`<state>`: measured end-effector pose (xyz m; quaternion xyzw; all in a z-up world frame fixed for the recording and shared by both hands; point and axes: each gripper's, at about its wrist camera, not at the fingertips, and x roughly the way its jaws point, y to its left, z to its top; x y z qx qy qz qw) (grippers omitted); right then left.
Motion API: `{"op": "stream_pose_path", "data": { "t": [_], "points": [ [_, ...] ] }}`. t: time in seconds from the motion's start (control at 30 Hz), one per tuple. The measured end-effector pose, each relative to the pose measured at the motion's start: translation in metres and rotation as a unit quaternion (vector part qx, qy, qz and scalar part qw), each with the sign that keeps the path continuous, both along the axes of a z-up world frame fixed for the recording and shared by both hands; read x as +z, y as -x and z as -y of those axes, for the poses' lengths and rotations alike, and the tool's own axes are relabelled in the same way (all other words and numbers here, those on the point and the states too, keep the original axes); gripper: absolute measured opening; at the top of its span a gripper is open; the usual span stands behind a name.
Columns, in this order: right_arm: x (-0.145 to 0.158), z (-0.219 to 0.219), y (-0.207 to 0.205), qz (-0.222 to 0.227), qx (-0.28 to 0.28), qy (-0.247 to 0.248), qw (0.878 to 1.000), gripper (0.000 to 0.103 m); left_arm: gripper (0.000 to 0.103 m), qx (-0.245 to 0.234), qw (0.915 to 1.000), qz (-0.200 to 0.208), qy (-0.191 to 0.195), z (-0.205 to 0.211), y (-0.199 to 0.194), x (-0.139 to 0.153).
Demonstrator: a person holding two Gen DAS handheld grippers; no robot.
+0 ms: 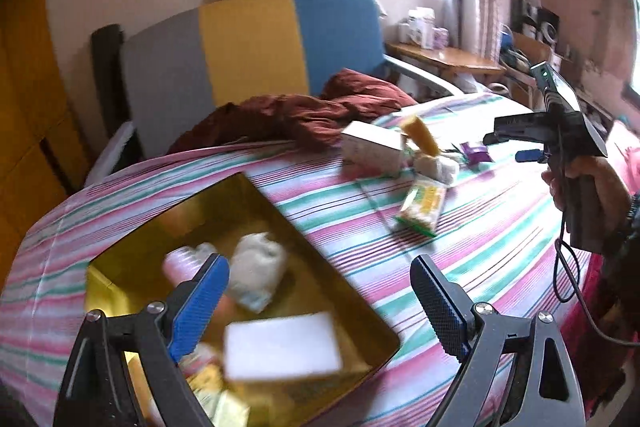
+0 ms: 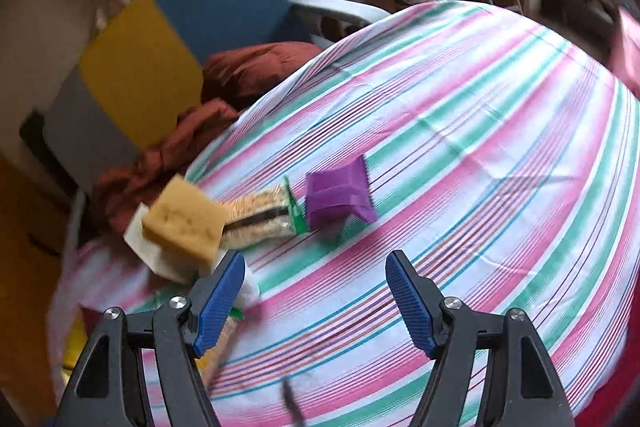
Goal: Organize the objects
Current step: 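Move both tools back toward the remaining items beside the tray, then grasp the WEIDAN cracker pack with the left tool while the right tool grasps the yellow sponge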
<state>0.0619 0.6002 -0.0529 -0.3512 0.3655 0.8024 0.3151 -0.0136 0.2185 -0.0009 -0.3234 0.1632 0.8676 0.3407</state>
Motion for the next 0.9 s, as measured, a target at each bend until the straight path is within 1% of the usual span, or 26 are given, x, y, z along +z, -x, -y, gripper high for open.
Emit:
{"op": "stream_pose_path", "data": {
  "t": [0.13, 0.2, 0.33, 0.4, 0.5, 0.57, 0.7, 0.77, 0.8, 0.87, 0.9],
  "points": [
    [-0.002, -0.008, -0.010, -0.024, -0.009, 0.029, 0.999, 0.075, 0.092, -0.034, 0.9992, 0.016, 0.012, -0.042, 0.009, -0.007],
    [-0.003, -0.010, -0.013, -0.029, -0.010, 0.037, 0.999, 0.075, 0.092, -0.049, 0.9982, 0.019, 0.029, -0.069, 0.014, -0.014],
    [-0.005, -0.008, -0.010, -0.031, -0.004, 0.051, 0.998, 0.076, 0.092, -0.071, 0.9959, 0.036, 0.044, -0.105, 0.022, -0.026],
    [-0.006, -0.006, -0.007, -0.029, 0.008, 0.055, 0.998, 0.076, 0.092, -0.085, 0.9940, 0.045, 0.054, -0.123, 0.026, -0.033],
    [-0.007, -0.004, -0.004, -0.028, 0.018, 0.056, 0.998, 0.076, 0.092, -0.101, 0.9908, 0.050, 0.075, -0.152, 0.034, -0.047],
    [-0.006, -0.003, -0.005, -0.031, 0.018, 0.058, 0.998, 0.076, 0.092, -0.106, 0.9886, 0.050, 0.095, -0.167, 0.038, -0.057],
    [-0.008, -0.006, -0.008, -0.035, 0.011, 0.066, 0.997, 0.076, 0.092, -0.116, 0.9840, 0.060, 0.122, -0.190, 0.048, -0.076],
    [-0.008, -0.009, -0.010, -0.040, 0.004, 0.069, 0.997, 0.076, 0.092, -0.114, 0.9816, 0.066, 0.139, -0.202, 0.055, -0.087],
    [-0.008, -0.010, -0.012, -0.042, 0.000, 0.069, 0.997, 0.076, 0.092, -0.114, 0.9808, 0.072, 0.140, -0.206, 0.058, -0.091],
    [-0.008, -0.014, -0.017, -0.048, -0.014, 0.071, 0.996, 0.076, 0.092, -0.110, 0.9790, 0.097, 0.142, -0.214, 0.067, -0.100],
    [-0.008, -0.016, -0.019, -0.051, -0.020, 0.072, 0.996, 0.076, 0.092, -0.109, 0.9783, 0.102, 0.144, -0.217, 0.069, -0.103]
  ]
}}
